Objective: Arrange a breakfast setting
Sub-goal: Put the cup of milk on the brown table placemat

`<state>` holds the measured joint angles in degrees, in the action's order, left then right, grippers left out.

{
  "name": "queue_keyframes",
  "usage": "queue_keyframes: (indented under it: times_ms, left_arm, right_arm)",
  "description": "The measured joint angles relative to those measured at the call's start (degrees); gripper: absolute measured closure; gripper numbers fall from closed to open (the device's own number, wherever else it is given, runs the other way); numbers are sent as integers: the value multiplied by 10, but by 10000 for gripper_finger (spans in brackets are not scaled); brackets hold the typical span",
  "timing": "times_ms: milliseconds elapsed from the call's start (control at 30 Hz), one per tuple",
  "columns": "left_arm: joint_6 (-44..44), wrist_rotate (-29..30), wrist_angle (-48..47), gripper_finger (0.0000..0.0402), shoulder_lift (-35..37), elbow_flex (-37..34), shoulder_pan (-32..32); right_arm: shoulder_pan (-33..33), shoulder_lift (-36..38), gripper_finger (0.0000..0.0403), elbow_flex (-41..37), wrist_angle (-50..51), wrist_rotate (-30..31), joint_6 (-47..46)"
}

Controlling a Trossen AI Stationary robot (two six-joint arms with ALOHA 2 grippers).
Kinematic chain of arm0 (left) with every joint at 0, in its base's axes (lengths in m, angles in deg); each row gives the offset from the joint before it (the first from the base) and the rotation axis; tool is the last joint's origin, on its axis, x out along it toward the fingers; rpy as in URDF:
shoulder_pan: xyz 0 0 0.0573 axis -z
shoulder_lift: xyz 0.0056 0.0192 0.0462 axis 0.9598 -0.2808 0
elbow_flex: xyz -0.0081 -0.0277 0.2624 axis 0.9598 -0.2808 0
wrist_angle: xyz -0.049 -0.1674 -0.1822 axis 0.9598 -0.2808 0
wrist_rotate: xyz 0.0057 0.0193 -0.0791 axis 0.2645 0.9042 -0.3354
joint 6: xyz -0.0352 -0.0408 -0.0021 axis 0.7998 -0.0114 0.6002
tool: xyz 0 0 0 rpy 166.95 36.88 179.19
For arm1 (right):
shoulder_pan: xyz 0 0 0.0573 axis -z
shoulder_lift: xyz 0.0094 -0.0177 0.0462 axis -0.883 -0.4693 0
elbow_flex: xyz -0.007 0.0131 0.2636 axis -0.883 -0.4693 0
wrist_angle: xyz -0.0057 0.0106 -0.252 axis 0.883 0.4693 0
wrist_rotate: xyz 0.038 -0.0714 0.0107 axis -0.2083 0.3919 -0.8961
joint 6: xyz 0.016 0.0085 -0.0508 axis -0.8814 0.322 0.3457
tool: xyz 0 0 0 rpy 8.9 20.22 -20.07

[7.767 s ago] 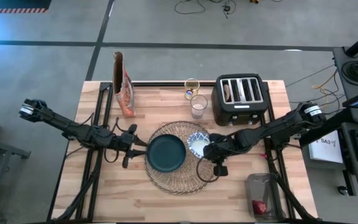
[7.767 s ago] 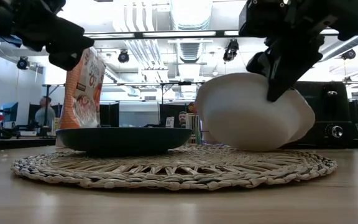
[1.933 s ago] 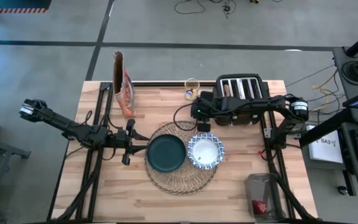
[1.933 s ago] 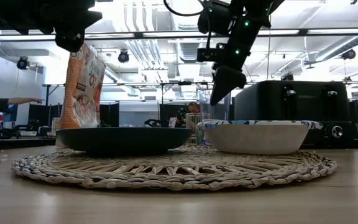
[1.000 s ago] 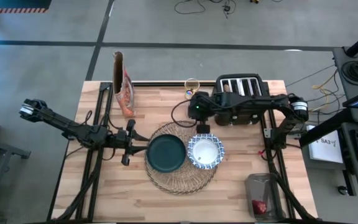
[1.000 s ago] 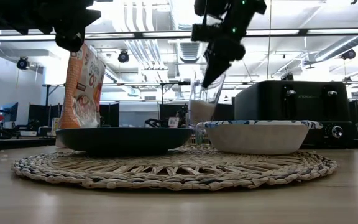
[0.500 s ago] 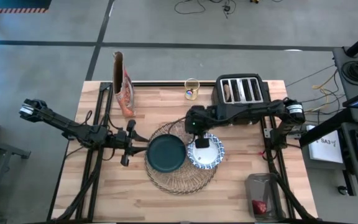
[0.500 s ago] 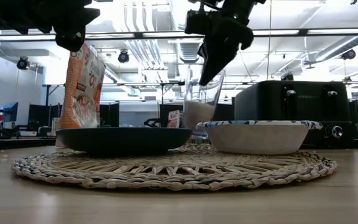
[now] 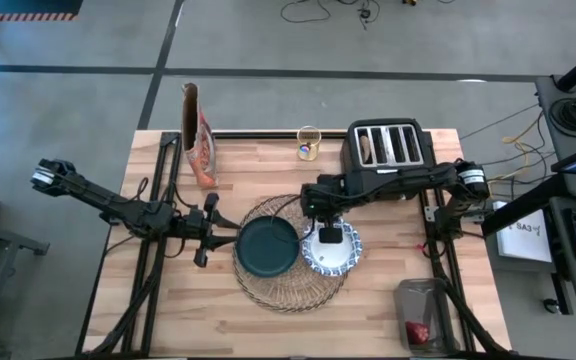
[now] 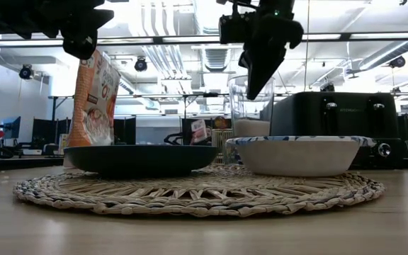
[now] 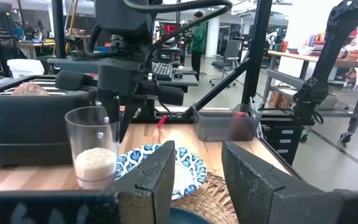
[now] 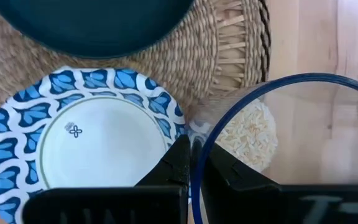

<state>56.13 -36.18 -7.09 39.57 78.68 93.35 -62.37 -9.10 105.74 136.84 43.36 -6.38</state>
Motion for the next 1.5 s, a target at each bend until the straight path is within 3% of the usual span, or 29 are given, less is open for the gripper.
queue_keyframes:
  times_ms: [200,467,1200,1500]
  left_arm:
    - [0,0,0,285,0,0,0]
    - [0,2,0,285,0,0,0]
    - [0,2,0,285,0,0,0]
    - [0,2,0,285,0,0,0]
  right_arm:
    - [-16,1,394,2,2,-46,-7]
    - [-21,1,391,2,1,-44,-27]
    - [-21,2,314,11,1,-44,-29]
    - [-21,2,322,33,0,-46,-31]
